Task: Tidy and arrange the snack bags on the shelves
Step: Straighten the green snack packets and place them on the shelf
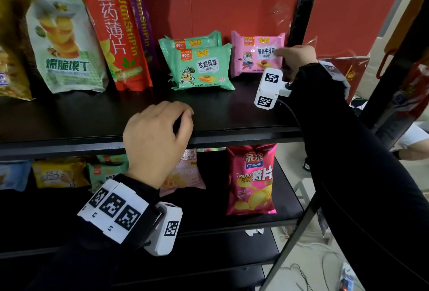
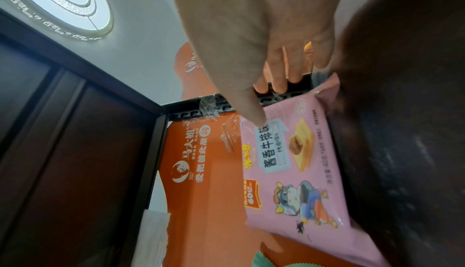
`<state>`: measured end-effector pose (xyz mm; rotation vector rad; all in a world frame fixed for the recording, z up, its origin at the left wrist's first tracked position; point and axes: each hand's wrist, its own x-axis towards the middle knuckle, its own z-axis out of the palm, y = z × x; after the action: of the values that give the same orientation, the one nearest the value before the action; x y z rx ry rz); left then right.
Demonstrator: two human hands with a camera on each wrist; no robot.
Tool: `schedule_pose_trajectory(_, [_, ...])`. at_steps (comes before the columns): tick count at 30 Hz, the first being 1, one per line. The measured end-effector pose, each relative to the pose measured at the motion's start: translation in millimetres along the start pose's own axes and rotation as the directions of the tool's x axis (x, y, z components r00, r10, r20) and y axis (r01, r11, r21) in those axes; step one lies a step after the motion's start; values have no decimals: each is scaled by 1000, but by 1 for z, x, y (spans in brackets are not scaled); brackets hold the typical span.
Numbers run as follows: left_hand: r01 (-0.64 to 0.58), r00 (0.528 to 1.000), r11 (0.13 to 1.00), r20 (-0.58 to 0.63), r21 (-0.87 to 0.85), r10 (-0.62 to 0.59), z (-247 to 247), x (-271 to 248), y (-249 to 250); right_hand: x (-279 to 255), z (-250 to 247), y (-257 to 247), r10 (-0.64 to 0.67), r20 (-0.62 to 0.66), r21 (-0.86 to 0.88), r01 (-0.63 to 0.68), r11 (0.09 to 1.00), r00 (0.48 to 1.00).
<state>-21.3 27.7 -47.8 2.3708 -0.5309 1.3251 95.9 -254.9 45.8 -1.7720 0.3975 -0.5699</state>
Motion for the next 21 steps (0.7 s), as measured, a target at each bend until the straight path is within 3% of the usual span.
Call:
schedule_pose_trajectory(2, [-3,1000,1000,-1,-2,3,0,0,0,-1,0,-5,-96,-98,45,101,994,991])
schedule_pose_trajectory(3, [-5,1000,1000,-4,1,5,0,1,0,-5,3,-10,-131,-86,47,135,990,988])
schedule_pose_trajectory(4, [-6,1000,1000,-7,6,6,0,0,0,-10,7,-16,-156,-22,39,157,987,987])
schedule_pose_trajectory(6, [-8,1000,1000,-16,14,8,0,0,0,-25,23,-29,-84,223,-3,87,996,971])
schedule_pose_trajectory(8, [-3,1000,1000,-16,14,3,-1,2,2,-38,43,-39,58,466,-149,14,989,883])
schedule_pose_trajectory(10, [8,1000,1000,-6,13,-8,-2,2,3,-50,58,-44,145,624,-295,60,954,768])
schedule_pose_trajectory(11, [10,1000,1000,1,7,-10,-3,2,3,-52,63,-45,163,648,-351,102,931,744])
schedule_pose_trajectory(14, [11,1000,1000,28,-6,-11,-6,2,4,-52,69,-46,125,550,-548,244,800,826])
schedule_pose_trajectory(15, [13,999,1000,36,-9,-13,-7,2,4,-54,69,-47,157,543,-593,244,768,825])
schedule_pose_trajectory(18, [63,995,995,78,-72,-58,-13,3,6,-56,69,-45,228,597,-564,199,802,769])
schedule_pose_trajectory(21, [270,956,922,193,-277,-222,-19,12,0,-63,55,-51,182,663,-434,176,883,726])
